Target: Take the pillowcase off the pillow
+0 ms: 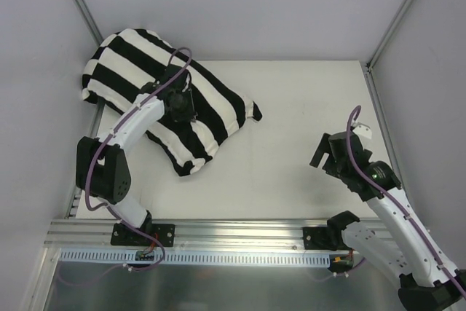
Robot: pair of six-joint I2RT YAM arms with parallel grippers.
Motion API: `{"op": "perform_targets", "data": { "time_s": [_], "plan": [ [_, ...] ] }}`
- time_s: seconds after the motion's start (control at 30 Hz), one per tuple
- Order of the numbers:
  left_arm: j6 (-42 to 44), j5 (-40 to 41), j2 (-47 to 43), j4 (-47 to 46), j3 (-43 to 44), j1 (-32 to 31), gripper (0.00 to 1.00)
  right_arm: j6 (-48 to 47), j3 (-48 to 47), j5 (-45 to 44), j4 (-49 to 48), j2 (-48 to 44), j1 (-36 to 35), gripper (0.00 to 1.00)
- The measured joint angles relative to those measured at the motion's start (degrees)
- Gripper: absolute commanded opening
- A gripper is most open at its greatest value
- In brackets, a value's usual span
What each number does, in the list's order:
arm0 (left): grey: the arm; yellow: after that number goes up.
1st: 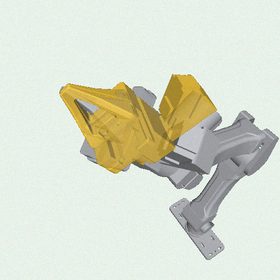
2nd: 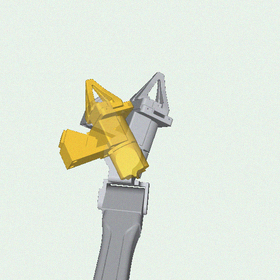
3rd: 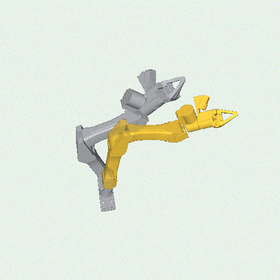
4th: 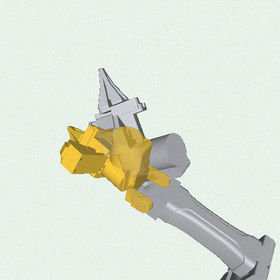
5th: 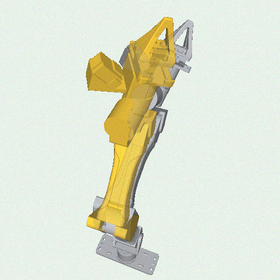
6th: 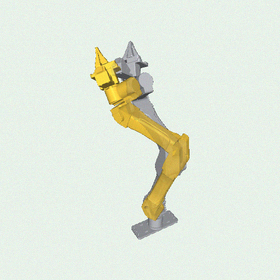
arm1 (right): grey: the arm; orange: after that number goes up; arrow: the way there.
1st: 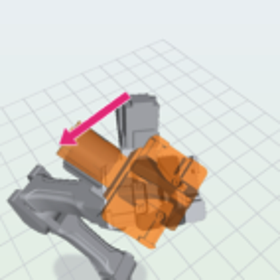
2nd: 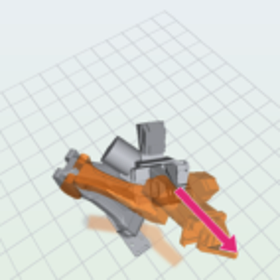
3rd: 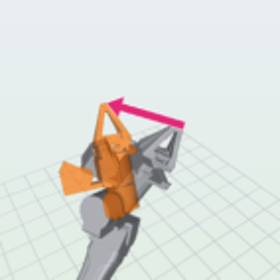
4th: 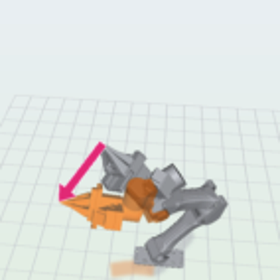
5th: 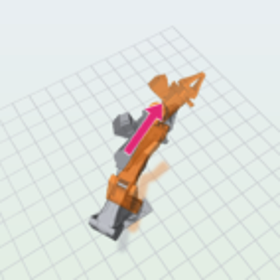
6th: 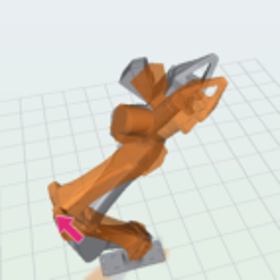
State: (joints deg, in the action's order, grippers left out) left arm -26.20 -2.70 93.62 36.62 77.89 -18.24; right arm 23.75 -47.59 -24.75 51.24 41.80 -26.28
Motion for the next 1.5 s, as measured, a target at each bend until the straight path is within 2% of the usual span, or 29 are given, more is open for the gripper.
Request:
{"op": "perform_targets", "data": {
  "time_s": [0.17, 0.33, 0.37, 0.4, 0.43, 0.47, 0.5, 0.6, 0.7, 0.83, 0.97, 1.1, 1.3, 1.37, 1.4, 1.43, 1.47, 1.5],
  "plan": [
    [-1.1, 0.8, 1.6, -0.2, 4.9, -11.6, 0.0, -1.0, -5.2, -0.1, 2.0, 0.3, 0.0, 0.96],
    [-3.9, -2.8, 10.8, -0.2, 15.8, -25.0, 0.0, -2.8, -12.7, -0.1, 3.0, 1.6, 0.0, 0.96],
    [-4.1, -3.9, 12.7, 0.0, 18.2, -27.4, 0.03, -3.2, -14.0, -0.2, 3.5, 1.7, 0.0, 0.96],
    [-4.2, -5.2, 14.2, 0.0, 20.2, -29.4, 0.2, -3.6, -15.0, -0.3, 3.8, 1.7, 0.0, 0.96],
    [-4.0, -6.7, 15.1, 0.1, 21.7, -30.8, 0.71, -3.8, -15.7, -0.5, 4.2, 1.7, 0.0, 0.96],
    [-3.8, -8.5, 15.3, 0.4, 22.6, -32.2, 0.89, -4.2, -16.3, -0.8, 4.8, 1.4, 0.0, 0.96],
    [-4.0, -10.1, 15.1, 1.1, 23.3, -32.9, 0.99, -4.7, -16.6, -1.0, 5.3, 0.7, 0.0, 0.96],
    [-3.9, -12.5, 11.3, 2.8, 23.6, -31.6, 0.99, -5.5, -16.7, -1.6, 6.8, -1.4, 0.0, 0.96],
    [-3.7, -13.6, 4.3, 3.5, 21.8, -25.0, 0.99, -5.9, -16.4, -1.6, 7.2, -3.1, 0.0, 0.96],
    [-2.9, -13.3, -8.6, 3.9, 15.9, -8.1, 0.99, -6.5, -14.6, 0.8, 6.8, -2.7, 0.0, 0.96],
    [-1.8, -12.2, -15.2, 6.5, 10.5, 3.5, 0.99, -6.7, -11.9, 6.6, 3.8, 0.3, -1.2, 0.96],
    [-0.3, -12.3, -16.5, 9.2, 5.8, 8.1, 0.99, -6.0, -10.0, 10.6, -0.7, 5.0, -7.3, 0.96],
    [1.2, -12.3, -16.8, 11.3, 1.9, 12.3, 0.99, -4.6, -9.3, 12.0, -8.4, 17.9, -18.8, 0.98],
    [1.7, -12.3, -17.2, 11.7, 1.6, 13.1, 0.99, -4.3, -8.8, 11.9, -10.3, 22.2, -19.5, 0.76],
    [1.9, -12.3, -17.5, 11.8, 1.6, 13.3, 0.99, -4.1, -8.5, 11.7, -10.8, 24.0, -19.5, 0.34],
    [2.1, -12.3, -17.7, 12.0, 1.6, 13.5, 0.99, -4.0, -8.2, 11.4, -11.3, 25.3, -19.5, 0.08],
    [2.6, -12.5, -18.1, 12.2, 1.6, 13.9, 0.99, -3.4, -7.8, 11.0, -11.8, 26.3, -19.3, 0.01],
    [2.8, -12.5, -18.3, 12.3, 1.6, 14.0, 0.99, -2.9, -7.5, 10.7, -12.0, 26.8, -19.1, 0.01]
  ]
}}
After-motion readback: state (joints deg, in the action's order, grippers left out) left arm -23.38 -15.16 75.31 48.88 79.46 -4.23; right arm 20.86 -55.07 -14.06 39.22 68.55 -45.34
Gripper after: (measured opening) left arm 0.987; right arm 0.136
